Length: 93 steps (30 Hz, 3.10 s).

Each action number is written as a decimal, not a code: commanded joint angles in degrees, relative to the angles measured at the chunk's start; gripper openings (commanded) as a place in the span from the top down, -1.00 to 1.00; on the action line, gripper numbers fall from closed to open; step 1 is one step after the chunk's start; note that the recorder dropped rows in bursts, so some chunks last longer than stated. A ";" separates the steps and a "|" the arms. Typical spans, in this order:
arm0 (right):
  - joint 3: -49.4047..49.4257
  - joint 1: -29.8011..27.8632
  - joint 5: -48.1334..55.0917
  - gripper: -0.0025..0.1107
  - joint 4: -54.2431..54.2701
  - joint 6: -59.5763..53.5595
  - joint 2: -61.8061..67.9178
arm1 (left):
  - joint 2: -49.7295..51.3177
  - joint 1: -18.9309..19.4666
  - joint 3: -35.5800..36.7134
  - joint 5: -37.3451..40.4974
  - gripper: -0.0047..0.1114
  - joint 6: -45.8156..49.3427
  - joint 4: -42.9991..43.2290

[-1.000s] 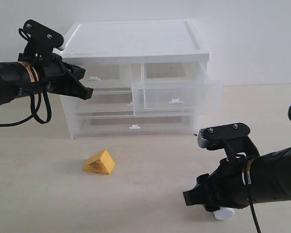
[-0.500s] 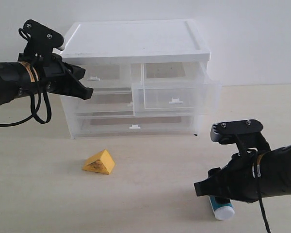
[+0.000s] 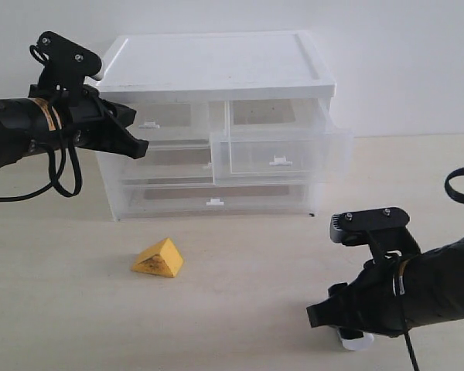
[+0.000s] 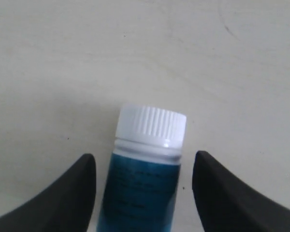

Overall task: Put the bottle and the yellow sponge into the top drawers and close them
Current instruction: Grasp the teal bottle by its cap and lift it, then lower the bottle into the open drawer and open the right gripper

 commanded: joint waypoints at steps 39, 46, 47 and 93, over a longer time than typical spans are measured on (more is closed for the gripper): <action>-33.27 4.98 42.44 0.96 -14.50 -32.25 -21.65 | -0.65 0.13 -0.49 -0.28 0.85 0.20 -0.77; -41.33 4.98 40.74 0.96 -16.37 -46.21 -11.98 | -0.65 0.13 -0.49 -0.28 0.85 0.20 -0.77; -42.49 4.98 40.48 0.96 -16.37 -47.14 -10.91 | -0.65 0.13 -0.49 -0.28 0.85 0.20 -0.77; -47.10 4.98 21.97 0.46 -13.42 -51.39 1.61 | -0.65 0.13 -0.49 0.05 0.85 0.20 -0.67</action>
